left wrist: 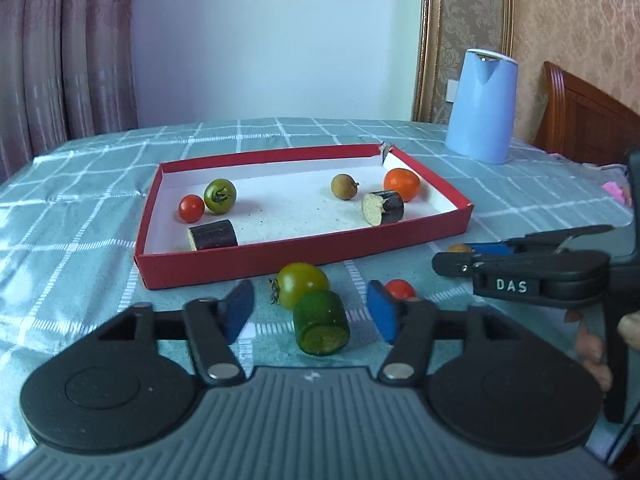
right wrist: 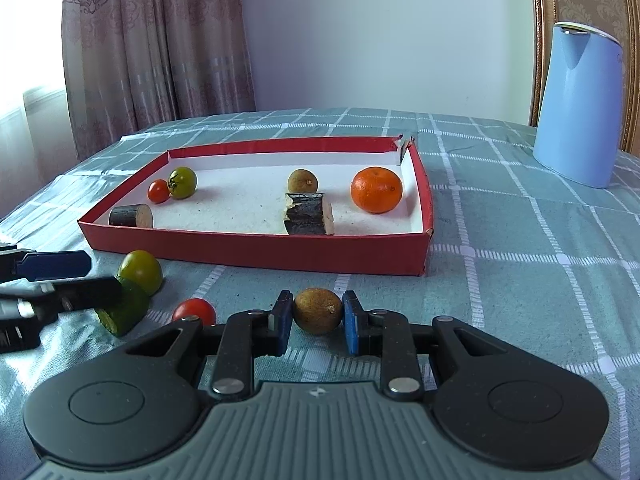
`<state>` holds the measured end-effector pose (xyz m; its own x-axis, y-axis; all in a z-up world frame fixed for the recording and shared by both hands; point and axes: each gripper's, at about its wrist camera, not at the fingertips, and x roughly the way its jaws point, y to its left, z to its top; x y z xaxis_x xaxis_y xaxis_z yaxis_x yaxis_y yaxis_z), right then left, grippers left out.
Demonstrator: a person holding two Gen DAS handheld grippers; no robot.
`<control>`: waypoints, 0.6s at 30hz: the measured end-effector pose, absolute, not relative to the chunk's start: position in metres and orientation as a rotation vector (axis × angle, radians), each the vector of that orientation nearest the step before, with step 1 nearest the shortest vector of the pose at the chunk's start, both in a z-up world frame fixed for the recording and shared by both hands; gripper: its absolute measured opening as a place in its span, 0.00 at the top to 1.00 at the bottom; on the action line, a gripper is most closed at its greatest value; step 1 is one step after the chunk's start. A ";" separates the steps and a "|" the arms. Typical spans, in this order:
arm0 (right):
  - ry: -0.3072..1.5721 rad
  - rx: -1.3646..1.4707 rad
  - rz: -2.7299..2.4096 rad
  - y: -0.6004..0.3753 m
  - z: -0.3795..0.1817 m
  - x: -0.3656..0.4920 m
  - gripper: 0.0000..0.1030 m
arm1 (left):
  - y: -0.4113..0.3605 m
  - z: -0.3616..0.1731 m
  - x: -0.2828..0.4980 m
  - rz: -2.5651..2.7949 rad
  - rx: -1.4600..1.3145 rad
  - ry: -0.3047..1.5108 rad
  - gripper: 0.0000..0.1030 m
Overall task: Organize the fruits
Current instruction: 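Grasp a green cucumber slice with the left gripper while the right gripper holds the kiwi, then carry the cucumber slice and kiwi into the tray and open both grippers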
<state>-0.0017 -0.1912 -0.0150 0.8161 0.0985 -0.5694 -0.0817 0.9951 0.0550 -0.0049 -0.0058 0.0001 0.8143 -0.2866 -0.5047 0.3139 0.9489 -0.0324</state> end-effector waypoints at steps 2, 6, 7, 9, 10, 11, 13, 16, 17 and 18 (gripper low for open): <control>0.610 0.029 0.098 -0.191 -0.015 -0.001 0.75 | -0.010 -0.004 -0.002 -0.326 0.055 0.544 0.51; 0.612 0.026 0.102 -0.190 -0.016 -0.002 0.75 | -0.017 -0.013 -0.001 -0.313 0.087 0.582 0.72; 0.612 0.026 0.102 -0.190 -0.016 -0.002 0.75 | -0.017 -0.014 -0.003 -0.311 0.095 0.577 0.72; 0.612 0.026 0.101 -0.190 -0.016 -0.002 0.75 | -0.016 -0.014 -0.003 -0.312 0.086 0.577 0.72; 0.611 0.027 0.101 -0.190 -0.016 -0.002 0.75 | -0.015 -0.013 -0.002 -0.313 0.077 0.579 0.72; 0.610 0.028 0.100 -0.190 -0.016 -0.002 0.75 | -0.014 -0.013 -0.001 -0.316 0.069 0.580 0.73; 0.607 0.028 0.096 -0.191 -0.016 -0.002 0.75 | -0.012 -0.012 -0.002 -0.321 0.069 0.576 0.73; 0.594 0.028 0.081 -0.191 -0.015 -0.004 0.75 | -0.011 -0.009 -0.004 -0.315 0.062 0.555 0.73; 0.587 0.028 0.080 -0.191 -0.014 -0.005 0.75 | -0.011 -0.007 -0.006 -0.319 0.065 0.543 0.73; 0.583 0.026 0.081 -0.191 -0.013 -0.006 0.75 | -0.010 -0.004 -0.007 -0.323 0.069 0.530 0.73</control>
